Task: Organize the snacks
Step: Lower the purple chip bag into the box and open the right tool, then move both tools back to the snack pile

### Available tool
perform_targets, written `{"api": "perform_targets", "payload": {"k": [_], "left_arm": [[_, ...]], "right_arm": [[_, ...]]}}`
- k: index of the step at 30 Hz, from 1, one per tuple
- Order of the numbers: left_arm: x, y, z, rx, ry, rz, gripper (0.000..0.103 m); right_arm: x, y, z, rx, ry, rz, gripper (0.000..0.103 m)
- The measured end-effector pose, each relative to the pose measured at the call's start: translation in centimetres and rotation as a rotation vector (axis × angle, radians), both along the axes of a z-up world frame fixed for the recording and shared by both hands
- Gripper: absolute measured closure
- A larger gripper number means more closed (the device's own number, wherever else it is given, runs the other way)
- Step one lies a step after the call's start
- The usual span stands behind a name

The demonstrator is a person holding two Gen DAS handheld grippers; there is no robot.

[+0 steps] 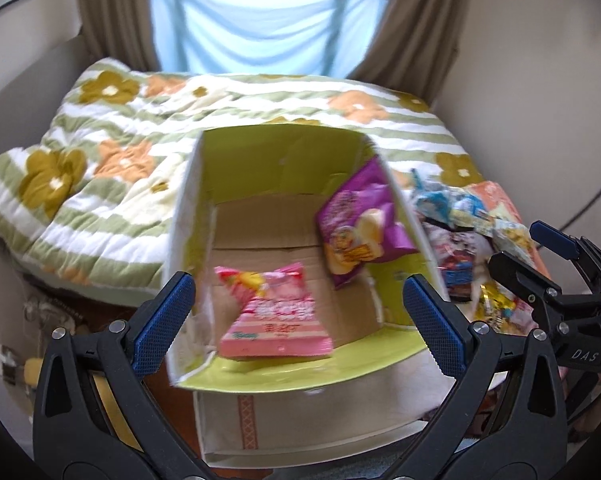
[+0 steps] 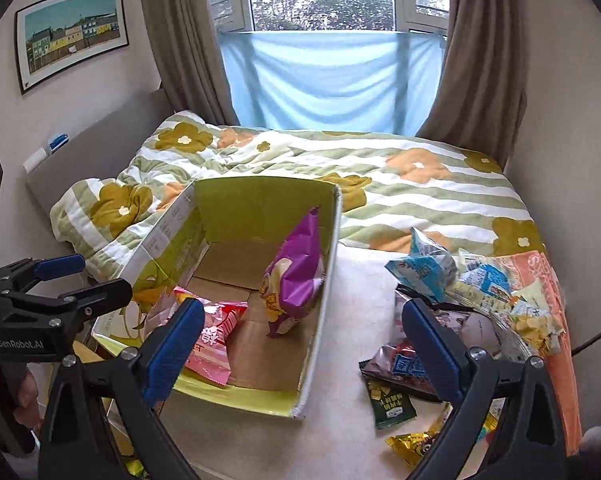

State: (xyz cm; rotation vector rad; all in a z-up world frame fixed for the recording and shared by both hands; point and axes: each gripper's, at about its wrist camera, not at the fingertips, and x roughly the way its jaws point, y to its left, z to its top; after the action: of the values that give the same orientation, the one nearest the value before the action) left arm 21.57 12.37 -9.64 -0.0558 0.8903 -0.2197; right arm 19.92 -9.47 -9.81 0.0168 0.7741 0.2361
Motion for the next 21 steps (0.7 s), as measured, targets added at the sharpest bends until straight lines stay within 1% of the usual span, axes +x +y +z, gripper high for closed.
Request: {"api": "perform_targets", "payload": {"k": [2, 7, 9, 11, 13, 16, 21], "left_arm": [[-0.1, -2.0, 0.4, -0.012, -0.016, -0.065, 0.001], [-0.8, -7.8, 1.2, -0.004, -0.057, -0.18, 0.001], [-1.4, -10.2, 1.2, -0.004, -0.062, -0.226, 0.001], [-1.9, -13.0, 1.0, 0.013, -0.06, -0.266, 0.001], [-2.2, -15.8, 0.3, 0.026, -0.041, -0.301, 0.001], [-2.9, -19.8, -1.2, 0.03, 0.005, -0.352, 0.001], [-4.2, -26.6, -4.8, 0.101, 0.063, -0.429, 0.001]], "right_arm": [[-0.9, -2.4, 0.5, 0.016, 0.015, -0.014, 0.005], [-3.5, -9.1, 0.9, -0.054, 0.045, -0.075, 0.005], [-4.4, -11.9, 0.8, -0.074, 0.054, -0.092, 0.005], [-4.9, -14.2, 0.4, -0.101, 0.063, -0.099, 0.005], [-5.3, -16.3, -0.2, -0.134, 0.072, -0.106, 0.005], [-5.6, -19.1, -1.3, -0.148, 0.095, -0.092, 0.005], [-6.2, -23.3, -3.7, -0.126, 0.118, -0.067, 0.005]]}}
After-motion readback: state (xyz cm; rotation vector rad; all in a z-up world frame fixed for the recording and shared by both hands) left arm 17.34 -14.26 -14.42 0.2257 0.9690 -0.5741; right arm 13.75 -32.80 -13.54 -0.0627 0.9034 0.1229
